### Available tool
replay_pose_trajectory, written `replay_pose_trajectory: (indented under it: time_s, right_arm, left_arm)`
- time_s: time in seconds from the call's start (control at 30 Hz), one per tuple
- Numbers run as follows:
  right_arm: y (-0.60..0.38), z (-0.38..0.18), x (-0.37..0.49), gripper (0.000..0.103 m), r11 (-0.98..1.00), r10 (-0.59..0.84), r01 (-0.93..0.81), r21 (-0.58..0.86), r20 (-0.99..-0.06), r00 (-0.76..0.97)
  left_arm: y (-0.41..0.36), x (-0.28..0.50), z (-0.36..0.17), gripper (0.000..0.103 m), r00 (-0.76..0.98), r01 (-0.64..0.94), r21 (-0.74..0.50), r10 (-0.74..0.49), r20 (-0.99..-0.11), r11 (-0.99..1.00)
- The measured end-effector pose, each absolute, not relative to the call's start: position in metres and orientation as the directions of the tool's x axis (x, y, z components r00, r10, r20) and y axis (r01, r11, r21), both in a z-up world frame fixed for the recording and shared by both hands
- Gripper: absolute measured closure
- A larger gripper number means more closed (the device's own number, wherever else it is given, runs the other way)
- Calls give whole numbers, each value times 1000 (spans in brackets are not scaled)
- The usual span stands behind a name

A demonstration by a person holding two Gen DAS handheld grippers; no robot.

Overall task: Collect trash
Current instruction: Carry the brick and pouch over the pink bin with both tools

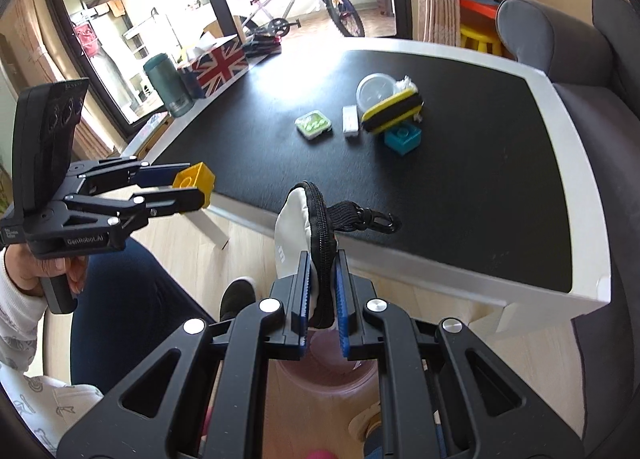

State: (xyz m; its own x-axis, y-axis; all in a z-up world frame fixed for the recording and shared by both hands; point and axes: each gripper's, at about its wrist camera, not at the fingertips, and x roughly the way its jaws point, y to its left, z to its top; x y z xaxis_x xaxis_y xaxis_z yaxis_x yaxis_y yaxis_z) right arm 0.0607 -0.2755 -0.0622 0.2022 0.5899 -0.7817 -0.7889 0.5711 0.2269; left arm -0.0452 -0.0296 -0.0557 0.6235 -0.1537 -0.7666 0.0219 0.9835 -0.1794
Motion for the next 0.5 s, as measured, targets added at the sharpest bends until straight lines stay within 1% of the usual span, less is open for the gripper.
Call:
replay_pose_trajectory:
  time_s: [0.13,0.17,0.23,0.3,0.33,0.37,0.43,0.5]
  right_arm:
    - [-274,-67,54,92,553,594,-796,246,-786,170]
    - [-274,-66,52,88,548,596,-799,247,-786,166]
    - [-273,-64,53,88,545,598,-799,252,-785,161]
    - [-273,-64,55,62,556,593,-795,242,-786,175]
    - [-274,-63,56,37,563,596,-790,243,-782,184]
    - [-275,-62,57,24,565,605,-786,251,-773,189]
    - [-278,-59,59,19,579,612,-774,255,-763,207]
    - [-279,-59,62,15,592,607,-765,251,-763,220]
  left_arm:
    - [-31,-48,-58,60,617,26,-179,-157,-771,983]
    - [-32,-48,-58,60,618,26,-180,-157,-770,983]
    - [-32,-48,-57,60,620,29,-179,-158,-769,983]
    - [-33,-49,-57,60,621,32,-179,-160,-768,983]
    - [-33,-49,-57,60,620,34,-179,-161,-768,983]
    - [-33,-49,-57,60,620,35,-180,-163,-768,983]
    - [-34,-49,-57,60,618,39,-181,-166,-769,983]
    - [-34,-49,-57,60,614,41,-184,-170,-771,982]
